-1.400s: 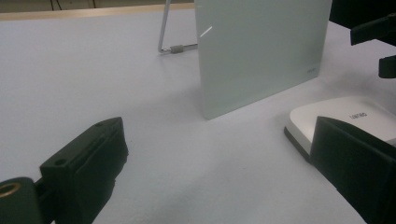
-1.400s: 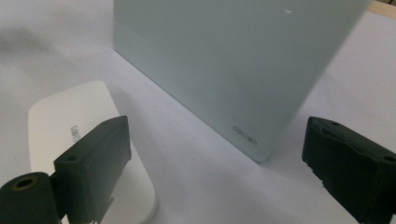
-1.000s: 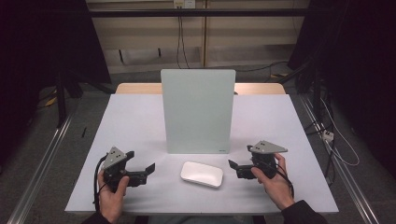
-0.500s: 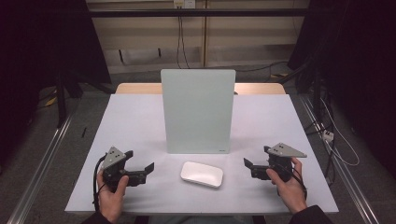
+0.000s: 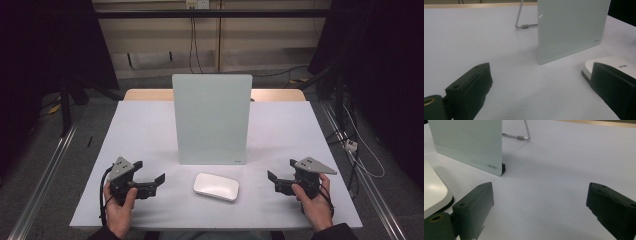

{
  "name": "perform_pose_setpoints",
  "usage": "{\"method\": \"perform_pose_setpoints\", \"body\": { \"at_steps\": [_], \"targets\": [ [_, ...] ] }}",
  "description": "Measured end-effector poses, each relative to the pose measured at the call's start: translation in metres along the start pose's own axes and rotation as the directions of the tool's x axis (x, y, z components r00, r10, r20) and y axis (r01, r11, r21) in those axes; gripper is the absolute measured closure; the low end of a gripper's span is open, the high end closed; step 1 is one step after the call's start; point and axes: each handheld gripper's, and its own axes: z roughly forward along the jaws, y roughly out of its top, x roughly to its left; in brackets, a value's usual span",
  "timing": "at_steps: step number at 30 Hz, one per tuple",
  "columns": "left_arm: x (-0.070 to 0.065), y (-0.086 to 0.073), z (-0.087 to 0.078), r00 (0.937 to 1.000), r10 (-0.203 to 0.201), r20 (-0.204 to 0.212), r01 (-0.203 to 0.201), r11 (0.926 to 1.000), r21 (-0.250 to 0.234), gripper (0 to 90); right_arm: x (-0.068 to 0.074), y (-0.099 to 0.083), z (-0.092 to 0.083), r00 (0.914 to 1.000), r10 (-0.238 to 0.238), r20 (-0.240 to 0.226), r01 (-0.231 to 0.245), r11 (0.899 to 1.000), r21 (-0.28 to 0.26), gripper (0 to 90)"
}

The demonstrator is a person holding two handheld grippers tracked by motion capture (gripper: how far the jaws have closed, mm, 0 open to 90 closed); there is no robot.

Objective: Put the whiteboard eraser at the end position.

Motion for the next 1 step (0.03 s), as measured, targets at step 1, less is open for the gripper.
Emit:
{"method": "perform_pose_setpoints", "body": {
  "at_steps": [1],
  "targets": [
    [0.0001, 0.0001, 0.0006, 1.0, -0.004, 0.001, 0.004, 1.0, 0.001, 3.9, 0.0001, 0.0, -0.0003, 1.0, -0.004, 0.003, 0.004, 1.0, -0.002, 7.6]
  ]
}}
